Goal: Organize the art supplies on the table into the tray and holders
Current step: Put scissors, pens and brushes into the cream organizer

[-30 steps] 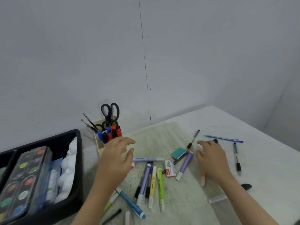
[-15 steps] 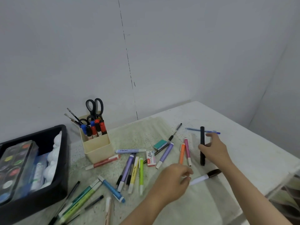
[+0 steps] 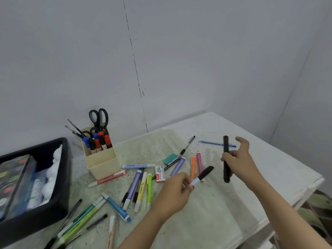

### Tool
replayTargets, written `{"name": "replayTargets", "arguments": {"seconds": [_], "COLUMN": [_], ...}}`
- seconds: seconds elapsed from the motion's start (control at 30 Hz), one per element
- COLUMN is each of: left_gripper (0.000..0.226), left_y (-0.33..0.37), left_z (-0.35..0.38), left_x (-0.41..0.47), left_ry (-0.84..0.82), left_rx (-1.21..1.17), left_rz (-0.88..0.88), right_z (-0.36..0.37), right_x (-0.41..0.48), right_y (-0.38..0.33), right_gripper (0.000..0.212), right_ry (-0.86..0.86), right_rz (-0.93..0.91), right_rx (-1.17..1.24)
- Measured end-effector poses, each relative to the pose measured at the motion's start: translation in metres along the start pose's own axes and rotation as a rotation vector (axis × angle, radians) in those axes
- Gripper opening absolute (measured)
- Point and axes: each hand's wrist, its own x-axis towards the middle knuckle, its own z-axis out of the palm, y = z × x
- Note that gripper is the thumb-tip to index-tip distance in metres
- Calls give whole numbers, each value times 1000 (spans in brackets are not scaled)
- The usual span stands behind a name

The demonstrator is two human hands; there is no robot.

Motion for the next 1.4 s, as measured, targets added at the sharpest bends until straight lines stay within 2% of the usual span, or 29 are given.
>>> {"name": "replayTargets", "arguments": {"seconds": [0.17, 0.23, 0.33, 0.47, 0.6, 0.63, 0.8, 0.93, 1.03, 1.17, 1.3, 1.4], "left_gripper": [16, 23, 23, 19, 18, 17, 22, 27, 44, 63, 63, 62], "left_y": [-21, -25, -36, -42, -45, -47, -59, -69, -78, -87, -95, -101], "left_z": [-49, -70, -103, -148, -193, -204, -258, -284, -289, -289, -291, -290], "left_x": [-9, -11, -12, -19, -21, -19, -11, -5, -2, 2, 8, 10], "left_ry": [112, 170, 308, 447, 616, 663, 935, 878, 802, 749, 739, 733], "left_rx": [-365, -426, -355, -362, -375, -339, -58, -37, -44, -10, 26, 22], "left_rz": [-212, -240, -261, -207, -117, -109, -145, -104, -86, -50, -35, -14], "right_z": [30, 46, 71, 103, 134, 141, 180, 221, 249, 277, 294, 300], "right_x": [3, 5, 4, 2, 9, 11, 13, 16, 17, 15, 14, 14], "right_y": [-6, -10, -20, -43, -77, -86, -130, -160, -176, -183, -181, -178], "right_gripper": [20, 15, 10, 20, 10, 4, 14, 24, 28, 32, 29, 29], "right_ry": [-143, -197, -287, -337, -376, -384, -369, -309, -270, -252, -207, -153], "right_rz": [20, 24, 46, 6, -175, -235, -429, -465, -503, -643, -788, -825], "right_rx": [-80, -120, -172, -258, -292, -267, 52, 200, 237, 191, 145, 191]}}
